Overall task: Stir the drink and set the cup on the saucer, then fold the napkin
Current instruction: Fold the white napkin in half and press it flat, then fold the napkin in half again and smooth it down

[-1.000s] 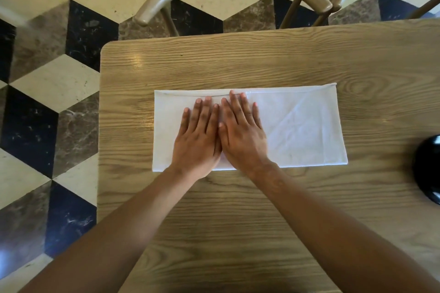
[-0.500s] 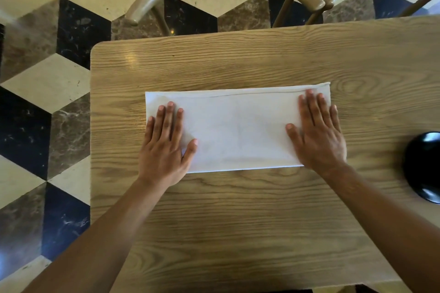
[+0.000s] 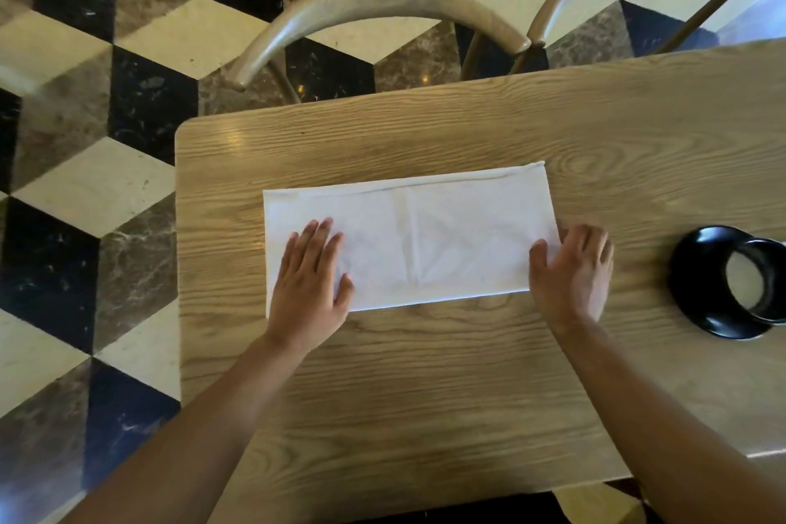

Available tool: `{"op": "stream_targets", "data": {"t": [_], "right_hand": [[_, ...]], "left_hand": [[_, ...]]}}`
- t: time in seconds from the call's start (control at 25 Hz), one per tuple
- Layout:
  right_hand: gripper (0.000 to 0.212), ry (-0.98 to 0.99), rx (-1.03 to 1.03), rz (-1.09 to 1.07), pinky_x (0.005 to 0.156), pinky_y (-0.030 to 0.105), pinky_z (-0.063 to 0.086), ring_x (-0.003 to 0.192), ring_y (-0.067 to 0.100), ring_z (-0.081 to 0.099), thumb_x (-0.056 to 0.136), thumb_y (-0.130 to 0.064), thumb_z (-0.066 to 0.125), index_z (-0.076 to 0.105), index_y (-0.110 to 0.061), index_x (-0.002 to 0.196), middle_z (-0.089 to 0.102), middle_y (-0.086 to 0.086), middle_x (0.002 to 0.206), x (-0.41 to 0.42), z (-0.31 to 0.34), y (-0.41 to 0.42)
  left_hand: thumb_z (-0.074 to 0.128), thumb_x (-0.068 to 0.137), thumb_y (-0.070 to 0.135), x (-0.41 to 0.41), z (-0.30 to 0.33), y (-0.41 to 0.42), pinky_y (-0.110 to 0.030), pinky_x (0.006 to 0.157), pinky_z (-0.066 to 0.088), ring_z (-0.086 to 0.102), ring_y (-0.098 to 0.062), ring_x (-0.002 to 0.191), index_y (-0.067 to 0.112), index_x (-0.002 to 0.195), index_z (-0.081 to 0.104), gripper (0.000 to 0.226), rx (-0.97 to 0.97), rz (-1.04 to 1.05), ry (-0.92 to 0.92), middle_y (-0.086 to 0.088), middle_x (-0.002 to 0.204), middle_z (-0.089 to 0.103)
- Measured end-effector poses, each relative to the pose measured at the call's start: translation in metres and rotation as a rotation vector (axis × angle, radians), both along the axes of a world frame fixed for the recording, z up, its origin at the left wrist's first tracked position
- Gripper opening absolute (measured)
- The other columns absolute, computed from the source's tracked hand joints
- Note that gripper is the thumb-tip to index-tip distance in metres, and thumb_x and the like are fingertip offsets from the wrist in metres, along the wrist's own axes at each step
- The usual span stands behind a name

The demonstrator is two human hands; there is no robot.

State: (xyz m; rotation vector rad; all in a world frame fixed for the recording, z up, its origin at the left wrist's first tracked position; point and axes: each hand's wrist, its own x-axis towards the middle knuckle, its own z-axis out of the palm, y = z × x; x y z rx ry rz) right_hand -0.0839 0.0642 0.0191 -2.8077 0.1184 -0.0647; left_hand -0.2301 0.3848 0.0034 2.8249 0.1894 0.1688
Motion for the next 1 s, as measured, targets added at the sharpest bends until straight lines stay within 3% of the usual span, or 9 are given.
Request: {"op": "stream_targets", "data": {"t": [0.16,0.32,0.48,0.6,0.68,0.76,0.8,0.88,1.0], "right_hand": [[0.036,0.221,0.141,-0.215,0.097,0.045,0.041,0.113,0.040,0.048,0.090,-0.024,0.055,0.057,-0.008,0.122,0.051,0.019,0.123,-0.016,0.018,-0.002],[0.036,0.342,0.333,-0.338,0.089,0.029,0.040,0.113,0.031,0.054,0.087,-0.010,0.055,0.060,-0.011,0.123,0.056,0.012,0.125,-0.023,0.037,-0.002],[0.030,0.486,0.432,-0.422,0.077,0.026,0.043,0.097,0.027,0.064,0.081,-0.009,0.062,0.069,-0.010,0.110,0.072,0.006,0.096,-0.030,0.051,-0.005],[0.016,0.602,0.601,-0.496,0.063,0.033,0.044,0.069,0.027,0.056,0.074,-0.015,0.063,0.072,-0.010,0.086,0.060,0.000,0.069,-0.051,0.063,-0.009],[0.031,0.641,0.714,-0.529,0.052,0.031,0.038,0.060,0.021,0.045,0.072,-0.015,0.065,0.069,-0.010,0.103,0.056,0.004,0.072,-0.069,0.072,-0.009],[0.068,0.639,0.807,-0.562,0.048,0.029,0.038,0.056,0.015,0.047,0.078,-0.013,0.068,0.045,-0.018,0.142,0.060,0.003,0.076,-0.088,0.082,-0.011],[0.079,0.627,0.836,-0.538,0.049,0.029,0.039,0.057,0.013,0.049,0.081,-0.012,0.066,0.031,-0.026,0.150,0.061,0.001,0.075,-0.097,0.087,-0.012],[0.084,0.605,0.870,-0.421,0.058,0.029,0.043,0.058,0.009,0.053,0.083,-0.009,0.063,0.024,-0.038,0.152,0.063,-0.003,0.070,-0.117,0.103,-0.009],[0.061,0.582,0.898,-0.280,0.057,0.031,0.045,0.049,0.005,0.054,0.086,-0.006,0.057,0.042,-0.041,0.135,0.059,-0.009,0.055,-0.133,0.117,-0.004]], "left_hand": [[0.058,0.089,0.010,0.007,0.007,-0.071,-0.051,0.107,0.046,0.061,-0.039,0.124,0.001,0.121,0.068,0.035,-0.074,-0.238,-0.115,-0.017,0.133,0.065],[0.065,0.081,0.007,0.028,0.016,-0.134,-0.043,0.088,0.051,0.065,-0.032,0.103,0.008,0.117,0.068,0.037,-0.144,-0.300,-0.049,-0.007,0.114,0.069],[0.070,0.075,0.008,0.031,0.026,-0.167,-0.042,0.079,0.052,0.063,-0.033,0.097,0.010,0.123,0.066,0.048,-0.168,-0.286,0.029,-0.009,0.113,0.066],[0.073,0.076,0.016,0.022,0.039,-0.182,-0.044,0.083,0.052,0.062,-0.033,0.101,0.009,0.125,0.064,0.050,-0.185,-0.316,0.066,-0.010,0.115,0.064],[0.075,0.076,0.019,0.011,0.047,-0.192,-0.043,0.084,0.052,0.062,-0.032,0.102,0.009,0.125,0.064,0.051,-0.175,-0.343,0.060,-0.010,0.116,0.064],[0.075,0.075,0.017,0.001,0.057,-0.201,-0.041,0.082,0.052,0.063,-0.032,0.100,0.010,0.123,0.065,0.050,-0.196,-0.317,0.044,-0.010,0.114,0.066],[0.074,0.074,0.015,-0.003,0.061,-0.204,-0.041,0.081,0.052,0.064,-0.031,0.098,0.011,0.122,0.065,0.049,-0.226,-0.288,0.038,-0.009,0.113,0.066],[0.073,0.074,0.014,-0.014,0.071,-0.207,-0.041,0.080,0.052,0.064,-0.031,0.096,0.011,0.122,0.064,0.049,-0.291,-0.257,0.033,-0.008,0.112,0.067],[0.068,0.080,0.020,-0.030,0.085,-0.209,-0.043,0.078,0.054,0.066,-0.031,0.093,0.008,0.121,0.062,0.043,-0.292,-0.284,-0.014,-0.008,0.108,0.070]]}}
